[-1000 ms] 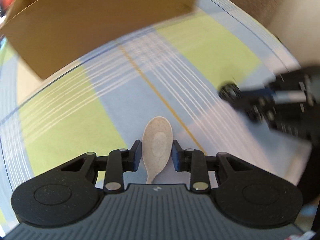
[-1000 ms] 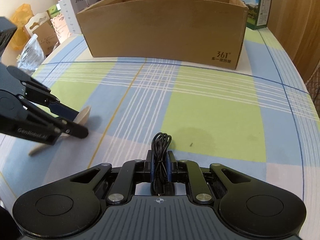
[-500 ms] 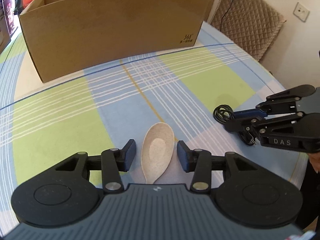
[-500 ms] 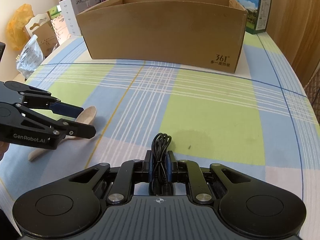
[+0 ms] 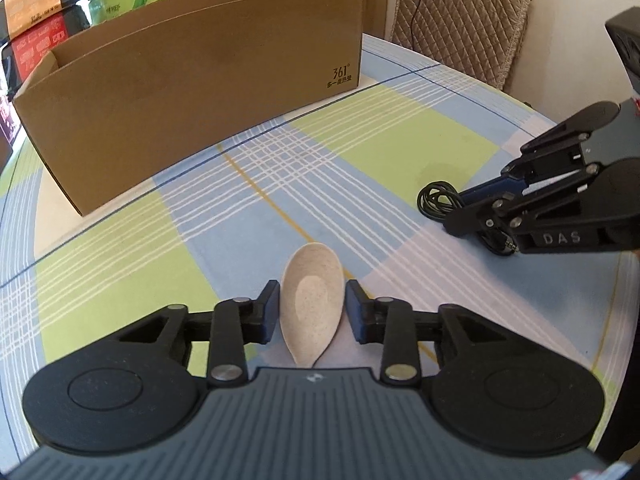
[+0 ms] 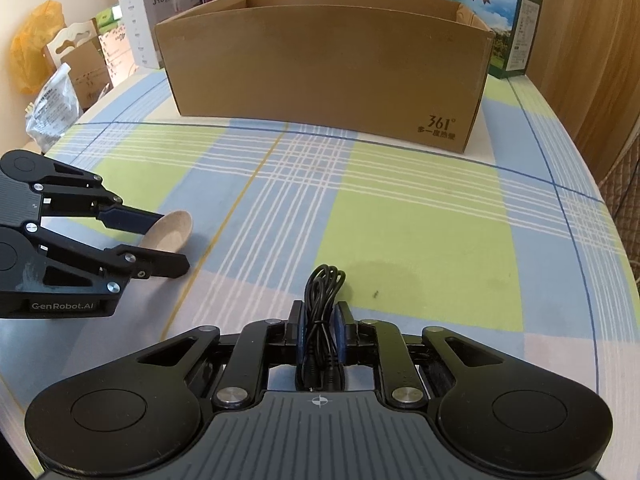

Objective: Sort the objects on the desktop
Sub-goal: 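Lift the wooden spoon and black cable and carry both toward the cardboard box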

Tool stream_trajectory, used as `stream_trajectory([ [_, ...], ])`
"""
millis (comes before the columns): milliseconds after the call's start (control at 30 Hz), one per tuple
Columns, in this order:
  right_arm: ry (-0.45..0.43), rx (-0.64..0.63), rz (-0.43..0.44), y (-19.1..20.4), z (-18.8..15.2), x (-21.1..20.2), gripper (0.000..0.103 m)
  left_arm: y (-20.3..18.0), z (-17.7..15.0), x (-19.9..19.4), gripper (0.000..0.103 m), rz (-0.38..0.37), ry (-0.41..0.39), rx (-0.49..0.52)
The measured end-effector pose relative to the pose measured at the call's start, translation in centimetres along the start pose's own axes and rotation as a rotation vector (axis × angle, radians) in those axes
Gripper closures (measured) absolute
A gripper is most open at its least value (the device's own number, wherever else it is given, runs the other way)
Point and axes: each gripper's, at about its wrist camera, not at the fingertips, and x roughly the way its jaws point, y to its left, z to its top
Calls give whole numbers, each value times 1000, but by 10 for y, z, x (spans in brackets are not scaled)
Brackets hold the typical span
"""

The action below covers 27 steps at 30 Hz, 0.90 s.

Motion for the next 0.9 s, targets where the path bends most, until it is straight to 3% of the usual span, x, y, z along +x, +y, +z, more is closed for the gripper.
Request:
stream_trajectory([
  [300,-9,-88,-28,11,0,1,94,4,3,0,75,-1,7,-79],
  [467,-86,-29,-16,4,6,-7,94,20,9,-7,75,-29,-8,-251],
  [567,-126,16,-12,-2,11,-13,94,27,14,-14,75,-5,-31,-308],
  [800,-141,57,8,-6,15,-18,94,33,13,-18,75,42,-31,-371],
  [900,-132,85,27,-9,17,-19,94,32,18,-22,75,60,-38,-348],
])
